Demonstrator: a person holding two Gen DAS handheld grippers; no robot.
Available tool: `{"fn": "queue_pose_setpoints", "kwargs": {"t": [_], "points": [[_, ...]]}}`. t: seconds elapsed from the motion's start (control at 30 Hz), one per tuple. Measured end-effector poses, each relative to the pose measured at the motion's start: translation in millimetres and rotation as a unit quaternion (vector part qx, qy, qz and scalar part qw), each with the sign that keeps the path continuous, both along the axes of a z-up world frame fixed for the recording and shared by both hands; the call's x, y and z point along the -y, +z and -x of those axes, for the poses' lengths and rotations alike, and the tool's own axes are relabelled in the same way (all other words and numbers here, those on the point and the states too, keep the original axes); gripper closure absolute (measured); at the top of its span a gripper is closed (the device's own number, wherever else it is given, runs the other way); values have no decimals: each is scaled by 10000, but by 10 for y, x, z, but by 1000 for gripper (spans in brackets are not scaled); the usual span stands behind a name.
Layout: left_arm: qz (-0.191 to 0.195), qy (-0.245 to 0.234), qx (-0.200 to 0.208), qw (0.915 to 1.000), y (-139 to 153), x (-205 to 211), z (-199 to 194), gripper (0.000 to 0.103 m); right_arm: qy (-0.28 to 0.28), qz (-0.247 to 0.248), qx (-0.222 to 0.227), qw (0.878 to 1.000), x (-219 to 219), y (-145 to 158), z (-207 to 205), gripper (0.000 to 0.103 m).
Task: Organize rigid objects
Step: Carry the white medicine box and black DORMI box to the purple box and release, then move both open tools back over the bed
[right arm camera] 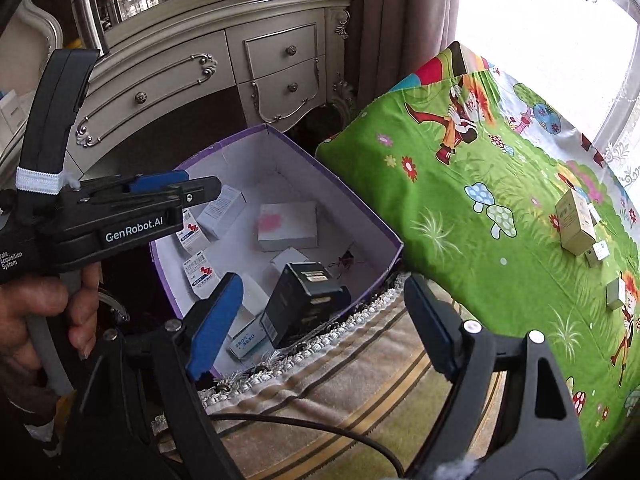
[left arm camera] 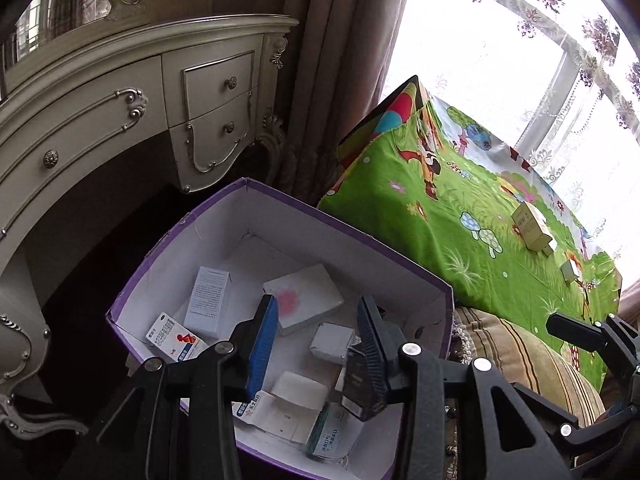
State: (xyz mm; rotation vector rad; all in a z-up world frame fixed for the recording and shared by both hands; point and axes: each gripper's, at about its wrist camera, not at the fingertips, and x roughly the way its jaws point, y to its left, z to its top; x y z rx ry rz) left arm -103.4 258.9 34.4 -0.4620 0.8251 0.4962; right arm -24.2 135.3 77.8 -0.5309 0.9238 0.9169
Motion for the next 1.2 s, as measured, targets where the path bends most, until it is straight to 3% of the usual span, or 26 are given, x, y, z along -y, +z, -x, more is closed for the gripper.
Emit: {"fn": "queue_pose_setpoints", "kwargs": {"t": [0.4, 0.53, 1.2], "points": [[-37, -219, -64, 9997, 14, 154, -162, 60, -288, 2, 121, 9995, 149, 29, -173, 18], [-98, -365, -77, 9993, 48, 254, -278, 54, -449, -9, 206, 9988, 256, 43, -286, 18], [-367, -1249, -289, 9911, 157, 968, -1195, 47, -1634, -242, 334, 9857, 1134, 139, -1182, 18]]}}
